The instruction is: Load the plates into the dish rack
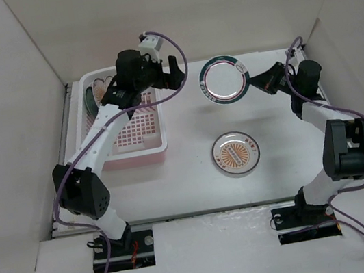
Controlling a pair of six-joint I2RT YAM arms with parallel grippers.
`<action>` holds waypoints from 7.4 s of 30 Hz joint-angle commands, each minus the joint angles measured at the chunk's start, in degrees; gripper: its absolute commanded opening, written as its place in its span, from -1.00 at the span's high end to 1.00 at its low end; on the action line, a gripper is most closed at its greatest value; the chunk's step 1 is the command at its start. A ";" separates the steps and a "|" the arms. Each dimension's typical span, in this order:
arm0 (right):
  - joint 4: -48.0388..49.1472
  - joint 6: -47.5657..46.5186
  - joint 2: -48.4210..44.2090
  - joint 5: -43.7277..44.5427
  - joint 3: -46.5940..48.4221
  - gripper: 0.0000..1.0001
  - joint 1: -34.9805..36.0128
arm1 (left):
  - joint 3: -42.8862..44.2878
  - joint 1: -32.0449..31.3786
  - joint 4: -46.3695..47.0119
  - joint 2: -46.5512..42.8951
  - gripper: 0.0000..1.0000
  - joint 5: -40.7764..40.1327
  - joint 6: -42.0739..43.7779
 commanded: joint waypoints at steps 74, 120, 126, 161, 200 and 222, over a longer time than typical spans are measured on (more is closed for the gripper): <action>-17.92 -23.80 -7.29 11.00 10.48 -1.00 13.77 | -11.00 6.38 8.99 -2.42 1.00 -52.14 8.05; -18.45 -23.80 -7.29 9.94 11.01 -1.00 13.77 | -9.42 6.91 1.26 4.97 0.35 -45.99 4.10; -18.45 -23.80 -6.06 9.42 11.01 -1.00 13.77 | -7.76 6.91 0.03 2.51 0.13 -44.24 4.10; -36.73 -24.50 -25.48 24.28 -22.29 -0.86 7.97 | -2.21 -3.72 -5.25 -17.88 -1.00 -17.16 1.20; -26.18 -23.98 -9.66 14.95 -28.19 1.00 7.97 | -2.21 -3.72 -5.25 -17.36 -1.00 -17.69 1.20; -20.56 -14.92 -29.09 7.92 -9.83 1.00 11.65 | -2.21 -4.78 -3.67 -9.01 -1.00 10.07 1.90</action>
